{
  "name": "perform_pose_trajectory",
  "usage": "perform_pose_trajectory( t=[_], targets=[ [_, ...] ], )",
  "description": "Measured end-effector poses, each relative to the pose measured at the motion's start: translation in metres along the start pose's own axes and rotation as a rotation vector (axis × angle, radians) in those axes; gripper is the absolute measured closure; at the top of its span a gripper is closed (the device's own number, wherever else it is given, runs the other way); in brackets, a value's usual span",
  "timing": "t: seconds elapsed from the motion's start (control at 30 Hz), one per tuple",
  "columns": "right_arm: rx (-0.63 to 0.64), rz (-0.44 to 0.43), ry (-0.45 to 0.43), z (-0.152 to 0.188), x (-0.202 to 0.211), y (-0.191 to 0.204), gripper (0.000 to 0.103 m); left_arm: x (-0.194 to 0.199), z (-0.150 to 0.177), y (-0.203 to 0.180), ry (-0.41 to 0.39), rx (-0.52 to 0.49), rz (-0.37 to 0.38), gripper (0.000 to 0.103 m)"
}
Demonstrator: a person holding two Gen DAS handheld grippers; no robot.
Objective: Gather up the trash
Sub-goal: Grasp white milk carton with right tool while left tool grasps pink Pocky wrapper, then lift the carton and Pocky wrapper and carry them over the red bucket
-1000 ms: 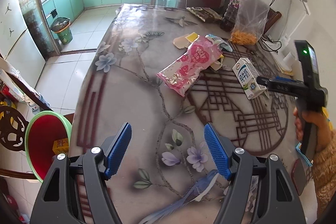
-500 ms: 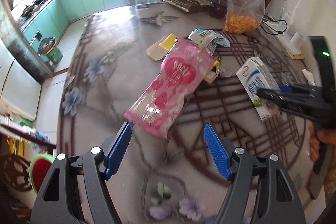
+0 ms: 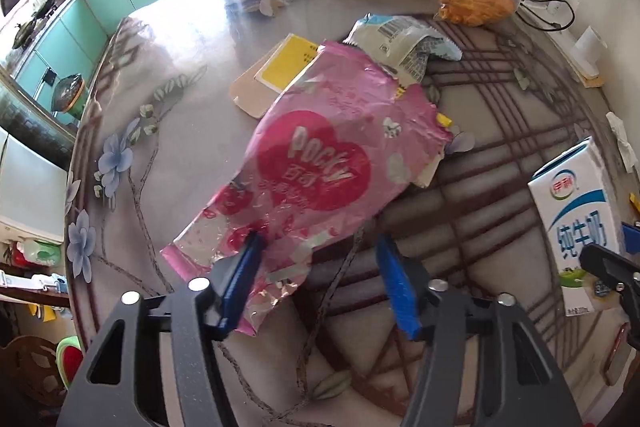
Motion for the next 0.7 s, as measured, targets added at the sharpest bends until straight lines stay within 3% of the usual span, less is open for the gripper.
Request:
perform_pose_trajectory(
  t=[0.17,0.3,0.7],
  targets=[
    [0.011,0.002,-0.011,-0.005,0.003,0.007,0.066,0.004,0.002,0.003,-0.003,0.019,0.023,0.081],
    [0.023,0.001,-0.013,-0.005,0.005,0.015,0.066,0.010,0.002,0.009,-0.020,0.026,0.030,0.090],
    [0.024,-0.004,-0.022,0.000,0.015,0.026,0.066,0.045,0.015,0.012,-0.066,0.048,0.079,0.100]
  ],
)
Point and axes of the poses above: each gripper's, at about its wrist camera, not at the fingertips, and x roughly against the way its jaws point, y to its left, z to its underside, the point moved 10 cm from there along -x, roughly the way its jaws point, and after that the axes turned 6 degrees about x, right-handed, at the moved point
